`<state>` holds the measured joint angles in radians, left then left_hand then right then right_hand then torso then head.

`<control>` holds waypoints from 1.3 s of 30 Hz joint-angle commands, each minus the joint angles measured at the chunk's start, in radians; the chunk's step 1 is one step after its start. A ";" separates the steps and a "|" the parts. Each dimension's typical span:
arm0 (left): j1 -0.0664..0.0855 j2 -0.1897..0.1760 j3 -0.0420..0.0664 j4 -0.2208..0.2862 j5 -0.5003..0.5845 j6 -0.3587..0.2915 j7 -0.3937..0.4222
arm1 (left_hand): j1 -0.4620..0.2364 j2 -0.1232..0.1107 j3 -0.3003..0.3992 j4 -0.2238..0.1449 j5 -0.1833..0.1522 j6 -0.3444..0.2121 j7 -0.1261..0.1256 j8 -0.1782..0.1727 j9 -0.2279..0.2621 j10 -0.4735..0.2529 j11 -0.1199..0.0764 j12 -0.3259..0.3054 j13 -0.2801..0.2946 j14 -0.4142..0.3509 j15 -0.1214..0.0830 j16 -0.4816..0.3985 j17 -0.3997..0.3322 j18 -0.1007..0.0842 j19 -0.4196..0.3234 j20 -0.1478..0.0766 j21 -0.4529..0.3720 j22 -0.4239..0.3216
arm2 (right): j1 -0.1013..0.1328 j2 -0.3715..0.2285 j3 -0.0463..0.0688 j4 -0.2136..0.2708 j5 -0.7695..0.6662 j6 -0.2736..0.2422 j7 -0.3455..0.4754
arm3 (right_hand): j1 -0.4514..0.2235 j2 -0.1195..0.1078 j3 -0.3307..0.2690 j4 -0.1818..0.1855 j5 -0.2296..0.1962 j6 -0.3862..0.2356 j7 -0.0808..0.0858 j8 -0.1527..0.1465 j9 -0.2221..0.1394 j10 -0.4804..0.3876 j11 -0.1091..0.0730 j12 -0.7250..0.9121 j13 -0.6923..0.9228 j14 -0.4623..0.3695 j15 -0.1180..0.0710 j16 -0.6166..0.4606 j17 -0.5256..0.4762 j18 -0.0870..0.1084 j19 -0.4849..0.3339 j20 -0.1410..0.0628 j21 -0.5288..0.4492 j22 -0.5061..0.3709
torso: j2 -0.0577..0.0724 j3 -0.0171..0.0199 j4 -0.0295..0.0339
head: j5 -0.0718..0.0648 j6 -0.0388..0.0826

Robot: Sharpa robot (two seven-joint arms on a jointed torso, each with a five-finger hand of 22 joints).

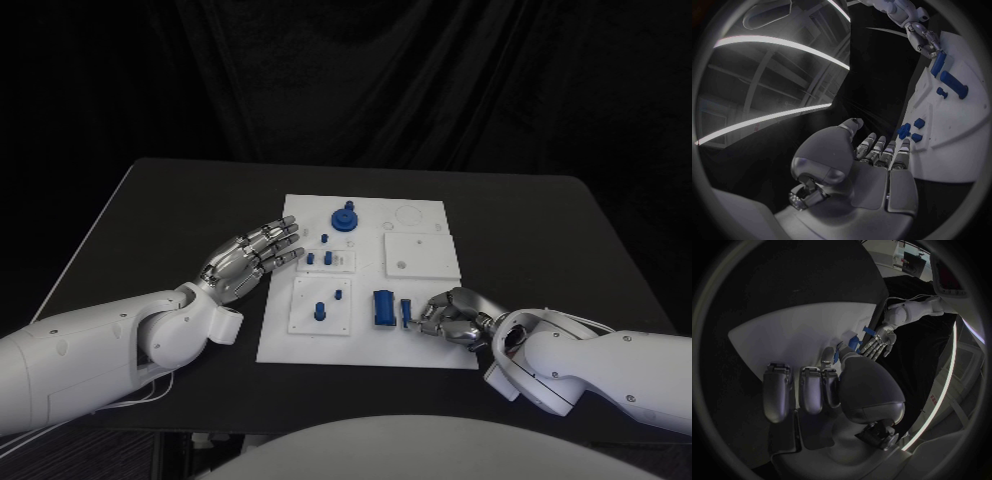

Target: Assemble the parts on the task board

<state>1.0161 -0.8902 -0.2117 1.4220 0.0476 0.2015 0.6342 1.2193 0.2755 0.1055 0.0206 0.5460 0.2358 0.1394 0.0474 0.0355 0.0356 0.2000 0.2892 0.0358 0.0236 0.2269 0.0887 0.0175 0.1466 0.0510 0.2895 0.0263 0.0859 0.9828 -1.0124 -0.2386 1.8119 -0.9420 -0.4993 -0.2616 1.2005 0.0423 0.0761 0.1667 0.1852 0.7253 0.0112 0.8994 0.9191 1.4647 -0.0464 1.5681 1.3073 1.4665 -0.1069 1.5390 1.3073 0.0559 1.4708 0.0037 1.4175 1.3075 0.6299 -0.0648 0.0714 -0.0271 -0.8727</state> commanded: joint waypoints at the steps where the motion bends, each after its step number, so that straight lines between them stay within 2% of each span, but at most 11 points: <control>1: -0.002 -0.002 0.001 0.006 -0.001 0.011 0.023 | -0.009 0.000 0.009 -0.001 0.004 0.011 0.011 0.005 0.002 0.001 0.009 0.006 0.002 -0.004 -0.002 0.005 0.001 -0.012 0.004 0.002 0.004 -0.002 | -0.003 -0.003 -0.002 0.004 0.004 -0.020 0.024 | 0.004 -0.003 -0.009 -0.003 -0.010 0.005 0.001 0.005 -0.001 0.106 -0.007 0.003 0.263 0.090 -0.004 0.004 0.189 -0.014 0.038 -0.004 -0.003 0.208 | 0.001 0.0007 0.0002 | 0.001 0.000; 8: -0.002 -0.024 0.001 0.031 -0.001 -0.018 0.044 | -0.007 -0.004 0.013 -0.007 0.006 0.018 0.015 0.007 0.003 0.003 0.017 0.013 0.002 -0.003 0.001 0.009 0.002 -0.012 0.005 0.003 0.005 -0.001 | 0.009 -0.035 0.001 0.031 0.041 -0.076 0.101 | -0.014 -0.013 -0.032 0.007 -0.026 0.010 0.003 0.008 -0.001 0.106 -0.006 0.003 0.263 0.090 -0.003 0.005 0.191 -0.015 0.039 -0.003 -0.001 0.209 | 0.001 0.0008 -0.0015 | 0.005 0.000; 15: 0.011 -0.057 0.001 0.077 0.001 -0.069 0.069 | -0.006 -0.014 0.021 -0.019 0.008 0.036 0.021 0.013 0.005 0.010 0.024 0.027 0.004 0.003 0.005 0.024 0.005 -0.015 0.010 0.004 0.007 0.002 | 0.074 -0.058 0.002 0.024 0.317 -0.060 0.336 | -0.020 -0.013 -0.069 0.026 -0.032 0.006 0.008 -0.018 -0.025 0.106 -0.001 0.003 0.263 0.075 0.001 -0.024 0.121 -0.003 0.016 0.001 -0.050 0.192 | 0.000 0.0010 -0.0021 | 0.005 0.000; 23: 0.083 -0.065 0.001 0.105 0.003 -0.137 0.112 | -0.020 -0.029 0.015 -0.013 0.004 0.019 0.030 0.009 0.002 0.001 -0.010 0.012 0.002 -0.011 -0.044 -0.008 -0.002 0.011 -0.001 -0.016 0.001 -0.009 | 0.174 -0.047 -0.004 -0.036 0.531 0.028 0.672 | 0.051 0.035 -0.113 0.090 0.017 -0.012 0.050 -0.140 -0.170 0.037 0.039 -0.032 0.204 -0.029 0.040 -0.182 -0.165 0.051 -0.124 0.040 -0.325 0.097 | -0.017 0.0022 -0.0019 | -0.007 0.000; 26: 0.106 -0.062 0.001 0.108 0.004 -0.158 0.137 | -0.036 -0.032 -0.006 0.019 -0.001 0.023 0.030 0.011 0.002 0.000 -0.034 0.011 0.002 -0.017 -0.072 -0.031 -0.006 0.020 -0.012 -0.038 -0.005 -0.020 | 0.205 -0.037 -0.006 -0.064 0.564 0.033 0.749 | 0.020 0.056 -0.135 0.126 0.123 -0.016 0.075 -0.194 -0.243 -0.232 0.062 -0.194 -0.017 -0.221 0.073 -0.449 -0.534 0.114 -0.328 0.061 -0.711 -0.055 | -0.032 0.0034 -0.0047 | -0.006 0.000; 27: 0.110 -0.061 0.001 0.108 0.004 -0.163 0.143 | -0.042 -0.034 -0.016 0.033 -0.003 0.024 0.028 0.011 0.003 0.000 -0.038 0.011 0.001 -0.018 -0.077 -0.036 -0.006 0.021 -0.014 -0.043 -0.006 -0.023 | 0.210 -0.034 -0.006 -0.070 0.571 0.035 0.763 | 0.020 0.056 -0.135 0.126 0.123 -0.016 0.075 -0.194 -0.243 -0.232 0.062 -0.194 -0.017 -0.221 0.073 -0.449 -0.534 0.114 -0.328 0.061 -0.711 -0.055 | -0.038 0.0039 -0.0057 | -0.002 0.000; 28: 0.115 -0.057 0.001 0.106 0.004 -0.169 0.152 | -0.056 -0.036 -0.041 0.071 -0.004 0.024 0.024 0.012 0.002 -0.002 -0.047 0.007 0.001 -0.020 -0.088 -0.044 -0.008 0.018 -0.019 -0.057 -0.008 -0.029 | 0.217 -0.030 -0.007 -0.080 0.586 0.042 0.786 | -0.033 0.071 -0.161 0.115 0.163 -0.029 0.095 -0.233 -0.291 -0.656 0.112 -0.491 -0.344 -0.393 0.103 -0.662 -0.731 0.109 -0.445 0.100 -0.878 -0.145 | -0.049 0.0045 -0.0086 | 0.002 0.000; 32: 0.125 -0.040 0.001 0.105 0.013 -0.181 0.173 | -0.044 -0.035 -0.081 0.129 -0.002 0.028 0.017 0.014 0.003 -0.007 -0.063 -0.007 -0.001 -0.023 -0.105 -0.066 -0.012 0.014 -0.024 -0.078 -0.011 -0.037 | 0.230 -0.017 -0.009 -0.113 0.650 0.087 0.867 | -0.039 0.103 -0.202 0.125 0.182 -0.075 0.213 -0.305 -0.427 -0.882 0.216 -0.815 -0.629 -0.671 0.242 -0.955 -0.932 0.086 -0.660 0.217 -1.202 -0.406 | -0.068 0.0044 -0.0157 | 0.011 0.000; 36: 0.129 -0.028 0.001 0.109 0.034 -0.185 0.176 | -0.024 -0.030 -0.080 0.126 0.001 0.026 0.017 0.013 0.002 -0.007 -0.061 -0.008 -0.001 -0.023 -0.102 -0.064 -0.012 0.010 -0.025 -0.080 -0.011 -0.038 | 0.231 -0.007 -0.009 -0.143 0.713 0.129 0.948 | -0.038 0.115 -0.243 0.122 0.199 -0.105 0.217 -0.414 -0.542 -0.966 0.293 -1.017 -0.871 -0.817 0.333 -1.117 -1.087 0.078 -0.926 0.279 -1.350 -0.593 | -0.085 0.0041 -0.0248 | 0.022 0.000; 38: 0.129 -0.019 0.001 0.105 0.039 -0.185 0.179 | -0.022 -0.030 -0.081 0.128 0.001 0.025 0.018 0.013 0.002 -0.008 -0.060 -0.011 -0.001 -0.023 -0.100 -0.065 -0.012 0.009 -0.025 -0.079 -0.011 -0.038 | 0.230 -0.005 -0.010 -0.151 0.732 0.148 0.969 | -0.049 0.119 -0.253 0.126 0.199 -0.122 0.216 -0.438 -0.561 -1.001 0.300 -1.048 -0.902 -0.866 0.341 -1.150 -1.110 0.062 -1.045 0.285 -1.365 -0.725 | -0.093 0.0060 -0.0309 | 0.032 0.000; 39: 0.130 -0.014 0.001 0.101 0.040 -0.184 0.180 | -0.021 -0.029 -0.081 0.129 0.000 0.024 0.017 0.013 0.002 -0.008 -0.060 -0.012 -0.001 -0.023 -0.100 -0.065 -0.012 0.009 -0.025 -0.078 -0.011 -0.038 | 0.229 -0.004 -0.010 -0.154 0.741 0.157 0.978 | -0.076 0.124 -0.283 0.126 0.181 -0.156 0.211 -0.486 -0.603 -1.069 0.271 -1.102 -0.963 -0.963 0.356 -1.204 -1.152 0.025 -1.274 0.281 -1.385 -0.973 | -0.094 0.0059 -0.0313 | 0.036 0.000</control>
<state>1.1431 -0.9090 -0.2115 1.5253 0.0668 0.0341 0.6758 1.1897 0.2454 0.0254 0.1451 0.5459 0.2589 0.1412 0.0579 0.0381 0.0292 0.1436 0.2803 0.0355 0.0003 0.1285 0.0260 0.0063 0.1466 0.0259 0.2175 0.0210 0.0487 1.2128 -1.0167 -0.2486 1.6619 -0.2848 -0.4123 0.6060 1.1361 0.1684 -0.2033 0.2926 0.3706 0.5792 0.1729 0.4222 0.3215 0.4116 0.2273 0.4801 0.3548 0.5248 0.2425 0.3507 0.1630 0.0890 0.2513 0.2872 0.0395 0.3919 0.5499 -0.0601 0.0482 0.0021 -0.8727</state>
